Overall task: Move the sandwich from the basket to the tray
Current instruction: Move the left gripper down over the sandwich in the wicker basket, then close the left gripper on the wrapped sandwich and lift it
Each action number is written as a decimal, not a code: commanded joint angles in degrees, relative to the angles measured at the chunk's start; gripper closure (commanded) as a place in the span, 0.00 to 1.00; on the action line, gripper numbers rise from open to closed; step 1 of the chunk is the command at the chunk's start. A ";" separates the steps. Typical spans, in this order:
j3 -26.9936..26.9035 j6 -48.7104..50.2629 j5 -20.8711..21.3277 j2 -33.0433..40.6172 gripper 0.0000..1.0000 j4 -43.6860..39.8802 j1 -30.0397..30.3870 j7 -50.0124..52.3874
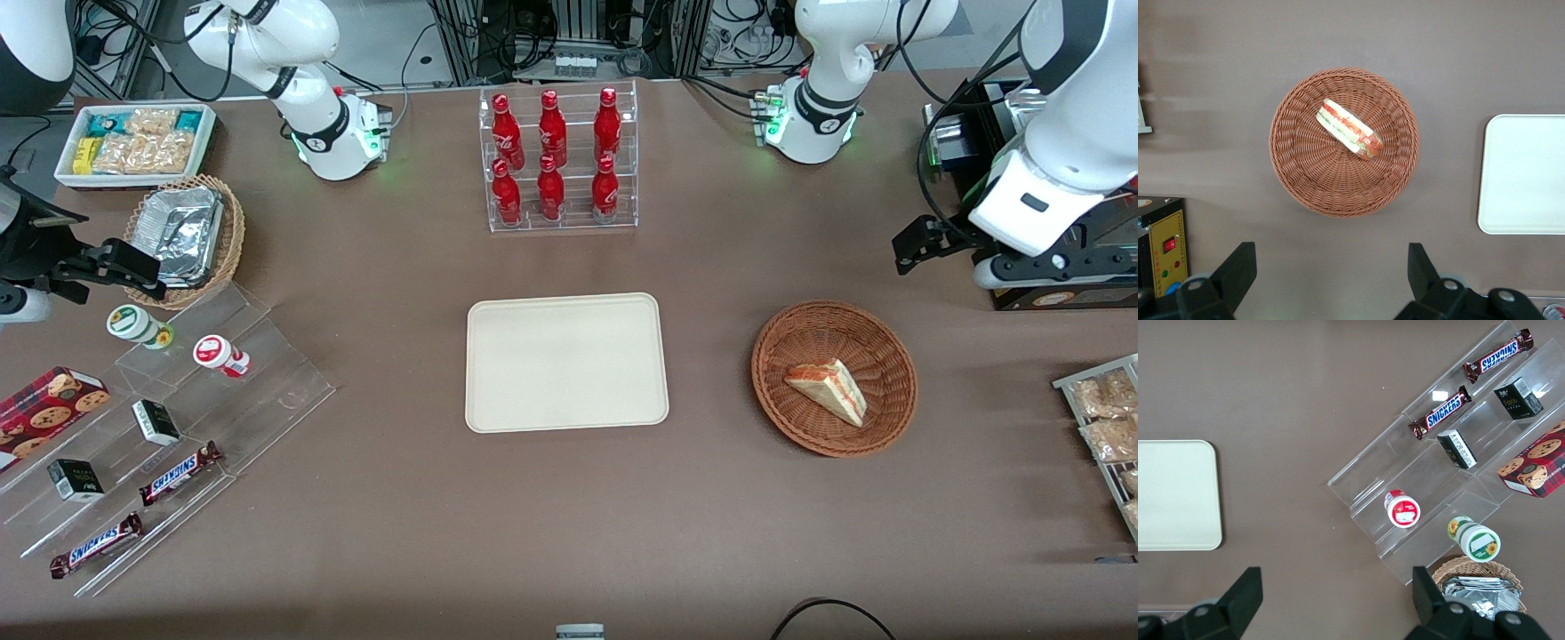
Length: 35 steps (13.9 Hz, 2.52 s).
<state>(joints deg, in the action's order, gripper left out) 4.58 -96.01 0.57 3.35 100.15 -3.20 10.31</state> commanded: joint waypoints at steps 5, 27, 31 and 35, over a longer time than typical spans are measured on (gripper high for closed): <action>0.08 -2.67 0.66 -4.83 0.00 -2.33 -0.23 1.29; 0.43 -46.34 3.91 -18.46 0.00 22.97 -1.11 52.27; 0.35 -47.86 4.08 -20.92 0.00 23.95 -1.11 51.92; 0.17 -47.78 4.08 -22.68 0.69 21.85 -1.02 52.09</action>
<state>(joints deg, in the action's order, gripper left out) 4.90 -143.16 3.68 -18.66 123.56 -4.16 60.84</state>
